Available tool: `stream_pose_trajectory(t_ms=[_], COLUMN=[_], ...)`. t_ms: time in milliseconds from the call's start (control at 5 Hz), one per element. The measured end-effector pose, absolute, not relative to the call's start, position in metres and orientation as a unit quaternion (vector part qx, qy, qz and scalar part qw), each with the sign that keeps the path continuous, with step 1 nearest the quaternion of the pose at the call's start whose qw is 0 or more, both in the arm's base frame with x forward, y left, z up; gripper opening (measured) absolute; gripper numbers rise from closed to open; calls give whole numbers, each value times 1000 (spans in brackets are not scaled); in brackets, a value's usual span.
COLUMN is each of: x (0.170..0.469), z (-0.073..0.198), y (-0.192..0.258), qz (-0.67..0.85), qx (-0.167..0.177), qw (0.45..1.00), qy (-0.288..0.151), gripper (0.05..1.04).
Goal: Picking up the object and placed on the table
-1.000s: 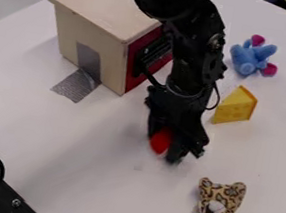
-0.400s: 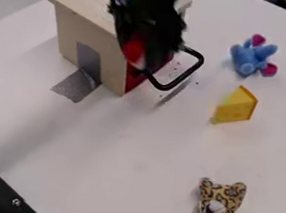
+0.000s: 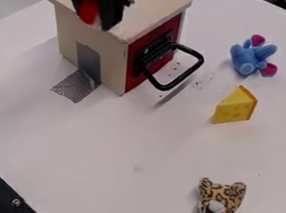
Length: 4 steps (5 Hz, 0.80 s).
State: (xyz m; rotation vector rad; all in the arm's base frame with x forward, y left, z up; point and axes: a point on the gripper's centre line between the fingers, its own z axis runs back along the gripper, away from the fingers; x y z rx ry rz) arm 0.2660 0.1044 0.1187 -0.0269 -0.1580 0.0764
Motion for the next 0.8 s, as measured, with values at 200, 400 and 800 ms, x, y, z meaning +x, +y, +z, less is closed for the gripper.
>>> stream_pose_trajectory(t_ms=[200,400,800], x=[283,304,316], z=[104,99,99], y=[123,134,141], qz=[44,51,57], qx=[-4,1,-2], qw=[997,997,997], qy=[-67,-64,-53], gripper=[563,563,617])
